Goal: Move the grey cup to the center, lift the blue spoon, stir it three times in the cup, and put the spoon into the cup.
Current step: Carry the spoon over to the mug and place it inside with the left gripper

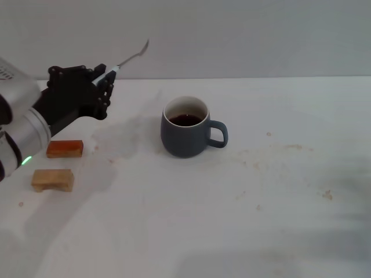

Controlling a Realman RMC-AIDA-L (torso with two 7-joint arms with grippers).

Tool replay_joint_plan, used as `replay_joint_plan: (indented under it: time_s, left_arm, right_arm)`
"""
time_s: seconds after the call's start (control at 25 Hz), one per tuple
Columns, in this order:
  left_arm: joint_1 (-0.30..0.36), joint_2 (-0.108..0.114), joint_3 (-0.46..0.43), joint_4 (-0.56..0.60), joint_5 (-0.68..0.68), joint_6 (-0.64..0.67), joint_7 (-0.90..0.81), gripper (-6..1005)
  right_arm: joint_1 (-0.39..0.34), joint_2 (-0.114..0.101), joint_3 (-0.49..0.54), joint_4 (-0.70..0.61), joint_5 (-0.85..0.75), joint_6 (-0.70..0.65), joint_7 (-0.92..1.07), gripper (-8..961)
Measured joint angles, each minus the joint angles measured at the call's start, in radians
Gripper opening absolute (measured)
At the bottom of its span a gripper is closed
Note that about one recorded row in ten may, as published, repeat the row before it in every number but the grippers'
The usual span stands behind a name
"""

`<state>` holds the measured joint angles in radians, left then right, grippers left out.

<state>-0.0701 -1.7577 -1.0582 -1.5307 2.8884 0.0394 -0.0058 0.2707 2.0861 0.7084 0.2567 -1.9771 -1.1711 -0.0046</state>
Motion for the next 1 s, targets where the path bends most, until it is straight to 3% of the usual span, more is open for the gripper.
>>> replay_joint_plan:
  time_s: [0.2, 0.8, 0.84, 0.88, 0.92, 1.0]
  left_arm:
    - [0.0, -0.016, -0.002, -0.092, -0.001, -0.128, 0.079, 140]
    - [-0.003, -0.048, -0.004, -0.188, -0.006, -0.276, 0.191, 140]
    - [-0.004, -0.068, -0.014, -0.204, -0.006, -0.313, 0.229, 140]
    - [-0.004, -0.068, -0.014, -0.204, -0.006, -0.313, 0.229, 140]
    - [-0.004, -0.089, -0.025, -0.224, -0.007, -0.357, 0.27, 140]
    - [-0.004, -0.102, -0.032, -0.234, -0.008, -0.38, 0.292, 140]
  right_arm:
    - [-0.006, 0.001, 0.0, -0.005, 0.0, -0.001, 0.0, -2]
    - [-0.039, 0.001, 0.002, -0.017, 0.0, -0.022, 0.0, -2]
    - [-0.041, 0.001, 0.002, -0.017, 0.0, -0.022, 0.0, -2]
    - [-0.043, 0.001, 0.002, -0.018, 0.0, -0.022, 0.0, -2]
    - [-0.044, 0.001, 0.002, -0.019, 0.0, -0.022, 0.0, -2]
    - [-0.045, 0.002, 0.002, -0.02, 0.0, -0.022, 0.0, -2]
